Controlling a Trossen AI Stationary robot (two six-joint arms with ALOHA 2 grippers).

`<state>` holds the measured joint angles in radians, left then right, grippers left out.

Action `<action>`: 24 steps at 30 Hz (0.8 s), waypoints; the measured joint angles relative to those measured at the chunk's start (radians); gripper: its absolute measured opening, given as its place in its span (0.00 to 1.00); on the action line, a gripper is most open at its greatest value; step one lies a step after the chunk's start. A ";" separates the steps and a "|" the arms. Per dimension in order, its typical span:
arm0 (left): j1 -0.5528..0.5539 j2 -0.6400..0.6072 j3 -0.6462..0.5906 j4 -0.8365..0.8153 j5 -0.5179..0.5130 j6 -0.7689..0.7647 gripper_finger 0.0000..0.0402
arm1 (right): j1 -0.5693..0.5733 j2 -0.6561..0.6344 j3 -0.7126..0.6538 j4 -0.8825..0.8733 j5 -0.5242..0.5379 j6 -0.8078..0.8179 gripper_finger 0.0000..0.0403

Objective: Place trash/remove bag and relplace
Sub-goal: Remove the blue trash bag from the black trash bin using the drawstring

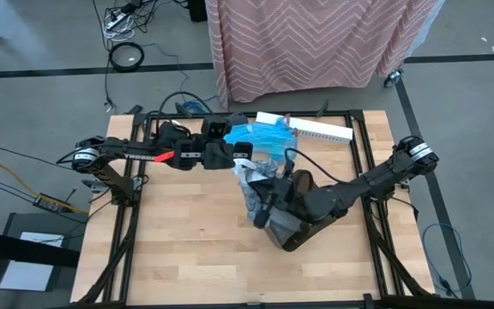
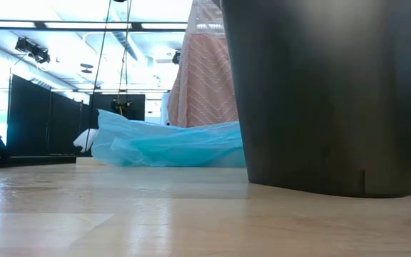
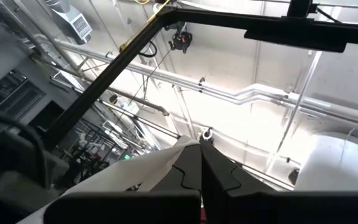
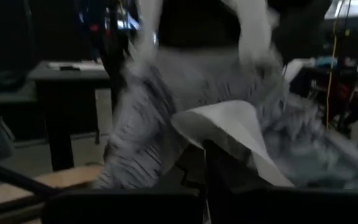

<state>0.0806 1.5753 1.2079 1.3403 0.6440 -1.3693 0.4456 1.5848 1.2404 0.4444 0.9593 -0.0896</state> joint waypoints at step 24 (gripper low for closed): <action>-0.016 -0.004 0.243 -0.007 0.024 -0.075 0.00 | 0.003 0.000 0.000 -0.131 -0.013 0.147 0.00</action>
<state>0.0642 1.5711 1.4506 1.3330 0.6684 -1.4445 0.4486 1.5849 1.2402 0.3133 0.9465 0.0571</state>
